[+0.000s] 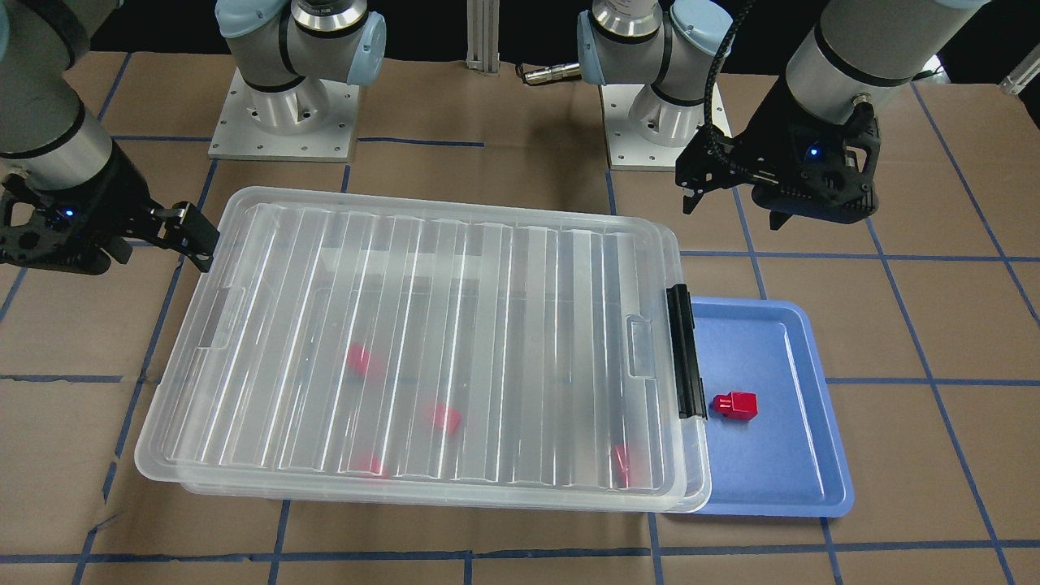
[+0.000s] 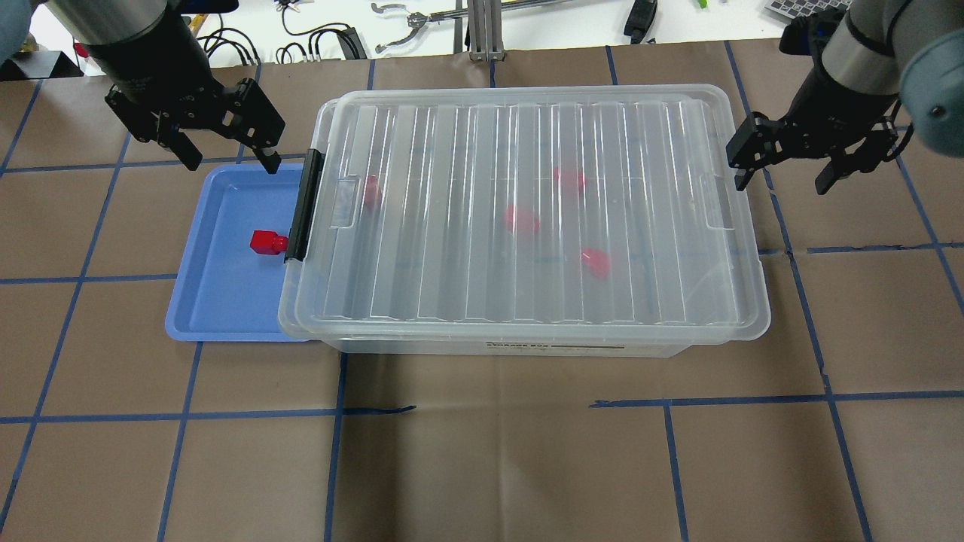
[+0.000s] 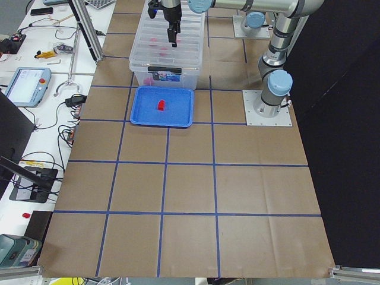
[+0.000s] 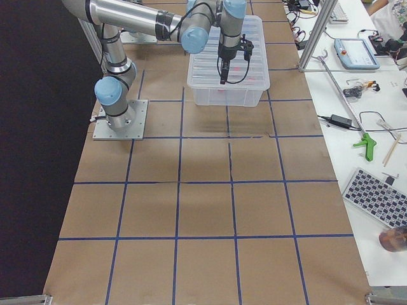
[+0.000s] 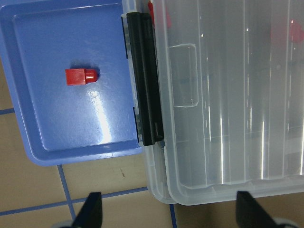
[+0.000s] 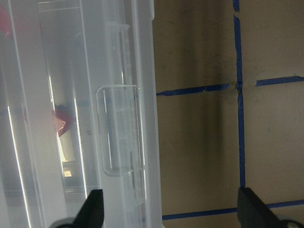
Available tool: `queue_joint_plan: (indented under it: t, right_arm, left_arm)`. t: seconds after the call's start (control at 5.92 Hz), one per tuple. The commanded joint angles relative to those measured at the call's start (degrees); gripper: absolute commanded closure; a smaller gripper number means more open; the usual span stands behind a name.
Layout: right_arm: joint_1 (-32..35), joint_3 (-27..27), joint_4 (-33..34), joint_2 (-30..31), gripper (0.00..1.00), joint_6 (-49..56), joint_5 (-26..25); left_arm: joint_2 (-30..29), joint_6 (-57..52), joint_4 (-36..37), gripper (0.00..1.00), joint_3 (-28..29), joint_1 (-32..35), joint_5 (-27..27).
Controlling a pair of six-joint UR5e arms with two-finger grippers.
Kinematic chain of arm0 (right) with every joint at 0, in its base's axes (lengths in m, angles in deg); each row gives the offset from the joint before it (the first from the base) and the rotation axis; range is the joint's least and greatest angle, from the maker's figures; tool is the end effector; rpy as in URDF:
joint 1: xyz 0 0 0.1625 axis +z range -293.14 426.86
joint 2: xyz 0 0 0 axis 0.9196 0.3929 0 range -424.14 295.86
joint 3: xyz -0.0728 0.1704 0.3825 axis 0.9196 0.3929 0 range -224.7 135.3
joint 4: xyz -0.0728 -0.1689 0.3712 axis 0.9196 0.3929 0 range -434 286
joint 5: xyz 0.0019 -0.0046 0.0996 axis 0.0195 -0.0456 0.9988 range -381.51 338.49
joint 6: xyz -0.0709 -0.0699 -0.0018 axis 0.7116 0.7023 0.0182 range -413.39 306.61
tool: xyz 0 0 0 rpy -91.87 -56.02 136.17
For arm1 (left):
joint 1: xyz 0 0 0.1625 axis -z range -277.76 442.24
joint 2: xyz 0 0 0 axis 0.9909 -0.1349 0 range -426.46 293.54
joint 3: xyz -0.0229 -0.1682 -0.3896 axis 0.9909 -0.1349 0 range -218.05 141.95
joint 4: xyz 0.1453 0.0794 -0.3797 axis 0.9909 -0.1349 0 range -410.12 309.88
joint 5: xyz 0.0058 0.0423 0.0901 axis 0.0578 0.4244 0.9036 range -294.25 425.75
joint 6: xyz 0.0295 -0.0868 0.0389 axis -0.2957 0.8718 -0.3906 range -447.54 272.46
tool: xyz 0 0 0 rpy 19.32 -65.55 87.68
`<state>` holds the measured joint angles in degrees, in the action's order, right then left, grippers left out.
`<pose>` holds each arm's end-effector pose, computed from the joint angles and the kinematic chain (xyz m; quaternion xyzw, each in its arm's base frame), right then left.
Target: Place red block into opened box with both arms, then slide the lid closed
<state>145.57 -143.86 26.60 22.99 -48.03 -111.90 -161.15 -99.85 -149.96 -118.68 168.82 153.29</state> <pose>0.0317 -0.5183 0.4033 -0.0517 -0.9986 -0.0129 0.0015 -0.1064 -0.5234 0.5100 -0.0764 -0.9958 -0.0415 0.0275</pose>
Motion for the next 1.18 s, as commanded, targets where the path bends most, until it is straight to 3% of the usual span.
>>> queue_joint_plan:
  t: [0.0,0.51,1.01]
  right_arm:
    - [0.0,-2.7,4.5,-0.9,0.00,1.0,-0.1]
    - [-0.1,-4.4,5.5,-2.2,0.00,1.0,-0.8]
    - [-0.3,-5.5,7.2,-2.3,0.00,1.1,-4.8]
  left_arm:
    - [-0.1,0.0,0.2,0.01,0.0,0.0,0.0]
    - [0.0,0.0,0.3,0.01,0.1,0.0,0.1]
    - [0.0,0.0,0.3,0.01,0.0,0.0,0.1]
